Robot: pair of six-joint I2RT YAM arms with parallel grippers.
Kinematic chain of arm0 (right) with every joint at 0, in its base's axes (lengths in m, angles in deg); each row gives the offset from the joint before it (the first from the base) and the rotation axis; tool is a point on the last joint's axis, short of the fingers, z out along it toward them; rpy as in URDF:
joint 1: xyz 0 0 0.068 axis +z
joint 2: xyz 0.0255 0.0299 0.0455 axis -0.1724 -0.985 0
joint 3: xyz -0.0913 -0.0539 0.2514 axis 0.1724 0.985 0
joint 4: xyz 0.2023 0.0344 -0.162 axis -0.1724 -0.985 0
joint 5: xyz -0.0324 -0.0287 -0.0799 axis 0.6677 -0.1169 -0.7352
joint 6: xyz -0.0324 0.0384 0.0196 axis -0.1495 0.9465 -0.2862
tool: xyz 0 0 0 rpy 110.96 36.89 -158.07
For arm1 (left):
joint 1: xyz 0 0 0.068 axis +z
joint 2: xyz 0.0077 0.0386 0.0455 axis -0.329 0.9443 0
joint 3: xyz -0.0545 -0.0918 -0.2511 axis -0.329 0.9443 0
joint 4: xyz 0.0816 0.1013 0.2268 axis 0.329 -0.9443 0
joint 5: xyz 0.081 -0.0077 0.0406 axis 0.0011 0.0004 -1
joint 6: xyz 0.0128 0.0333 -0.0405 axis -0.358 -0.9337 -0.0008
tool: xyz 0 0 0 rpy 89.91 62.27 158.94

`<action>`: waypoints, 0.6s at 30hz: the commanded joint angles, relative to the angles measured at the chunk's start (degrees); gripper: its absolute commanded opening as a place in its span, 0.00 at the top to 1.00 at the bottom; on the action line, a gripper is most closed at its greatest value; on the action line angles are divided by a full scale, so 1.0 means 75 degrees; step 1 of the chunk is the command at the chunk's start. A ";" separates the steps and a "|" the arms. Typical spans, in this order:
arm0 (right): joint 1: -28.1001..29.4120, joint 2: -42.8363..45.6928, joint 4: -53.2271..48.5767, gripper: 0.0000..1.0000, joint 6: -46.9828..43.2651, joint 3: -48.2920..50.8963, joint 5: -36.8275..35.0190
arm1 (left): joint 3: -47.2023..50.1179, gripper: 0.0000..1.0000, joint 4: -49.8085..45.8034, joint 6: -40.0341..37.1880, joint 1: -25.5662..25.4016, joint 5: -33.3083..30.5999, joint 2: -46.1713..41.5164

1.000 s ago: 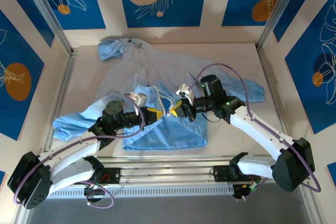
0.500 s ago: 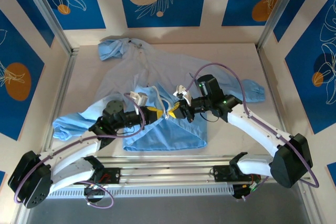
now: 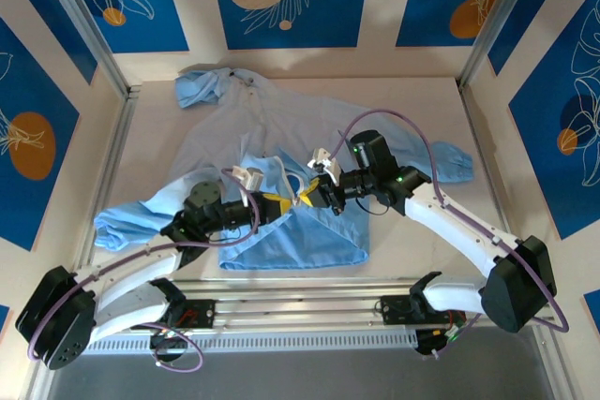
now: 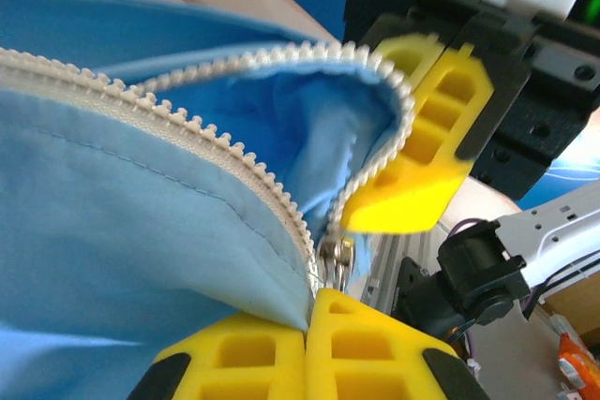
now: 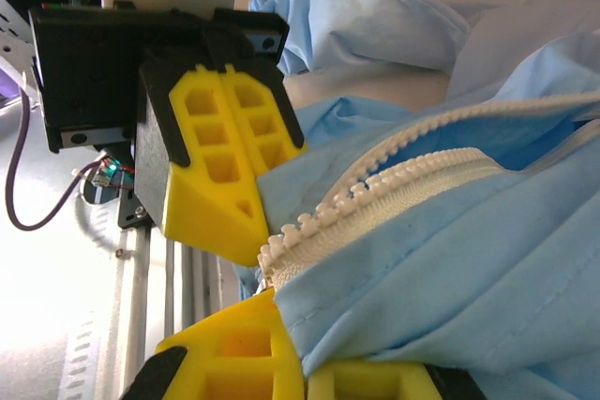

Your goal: Zip up the jacket

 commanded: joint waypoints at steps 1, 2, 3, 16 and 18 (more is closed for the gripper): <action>0.0037 0.0024 -0.0016 1.00 -0.0126 -0.0223 -0.0070 | 0.0064 1.00 0.0461 0.0079 0.0051 0.0222 -0.0020; 0.0037 0.0017 0.0008 1.00 -0.0138 -0.0213 -0.0065 | 0.0050 1.00 0.0419 0.0046 0.0057 0.0209 -0.0058; 0.0037 0.0023 0.0038 1.00 -0.0148 -0.0207 -0.0065 | 0.0039 1.00 0.0351 0.0017 0.0054 0.0193 -0.0108; -0.0172 -0.0466 -0.0548 1.00 -0.1210 -0.0686 0.0419 | -0.0419 1.00 -0.0070 -0.0218 0.0054 0.0172 -0.0221; -0.0191 -0.0499 -0.0553 1.00 -0.1346 -0.0704 0.0585 | -0.0453 1.00 -0.0060 -0.0254 0.0050 0.0135 -0.0206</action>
